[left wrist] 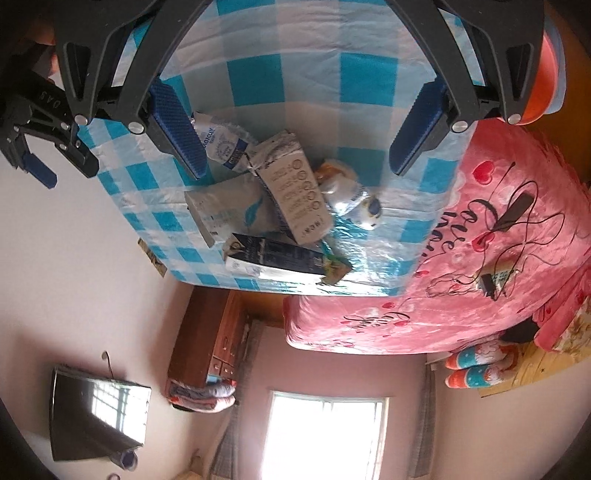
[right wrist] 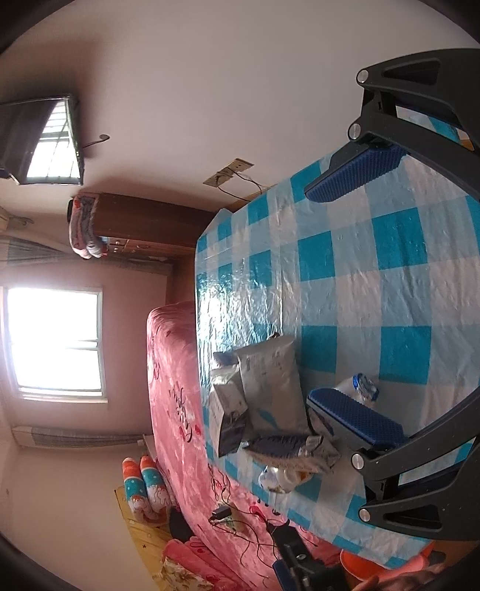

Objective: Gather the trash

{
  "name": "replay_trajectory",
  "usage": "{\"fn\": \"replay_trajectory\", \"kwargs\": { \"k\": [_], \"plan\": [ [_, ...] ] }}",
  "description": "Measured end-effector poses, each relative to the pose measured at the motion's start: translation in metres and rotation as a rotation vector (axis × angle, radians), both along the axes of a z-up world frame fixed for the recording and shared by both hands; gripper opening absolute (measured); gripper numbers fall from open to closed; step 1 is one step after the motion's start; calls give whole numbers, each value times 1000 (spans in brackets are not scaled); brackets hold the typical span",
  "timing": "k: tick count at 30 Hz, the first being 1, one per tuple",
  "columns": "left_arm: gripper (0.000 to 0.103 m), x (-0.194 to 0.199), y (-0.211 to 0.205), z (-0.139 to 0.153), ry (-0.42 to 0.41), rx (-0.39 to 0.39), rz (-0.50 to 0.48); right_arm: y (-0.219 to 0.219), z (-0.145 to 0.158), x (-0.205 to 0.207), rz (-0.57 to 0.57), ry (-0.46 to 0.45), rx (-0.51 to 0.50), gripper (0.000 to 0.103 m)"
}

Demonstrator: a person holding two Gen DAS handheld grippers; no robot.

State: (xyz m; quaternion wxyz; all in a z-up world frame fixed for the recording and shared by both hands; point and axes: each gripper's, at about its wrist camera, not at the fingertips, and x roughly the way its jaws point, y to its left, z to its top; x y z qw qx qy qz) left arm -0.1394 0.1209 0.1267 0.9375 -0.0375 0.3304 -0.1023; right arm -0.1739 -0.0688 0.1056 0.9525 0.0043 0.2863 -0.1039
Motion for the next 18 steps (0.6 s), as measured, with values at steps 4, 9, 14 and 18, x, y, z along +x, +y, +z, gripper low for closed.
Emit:
{"fn": "replay_trajectory", "kwargs": {
  "k": [4,9,14,18],
  "plan": [
    [99,-7,15,2,-15,-5,25,6,9,-8,2,-6,4,99],
    [99,-13,25,2,-30,-15,40,8,18,-15,-12,-22,-1,99],
    [99,-19,30,0,-40,-24,44,12,19,-19,-34,-16,-19,99],
    [99,-22,32,-2,-58,-25,41,11,15,-19,-41,-3,-19,99]
  ]
}}
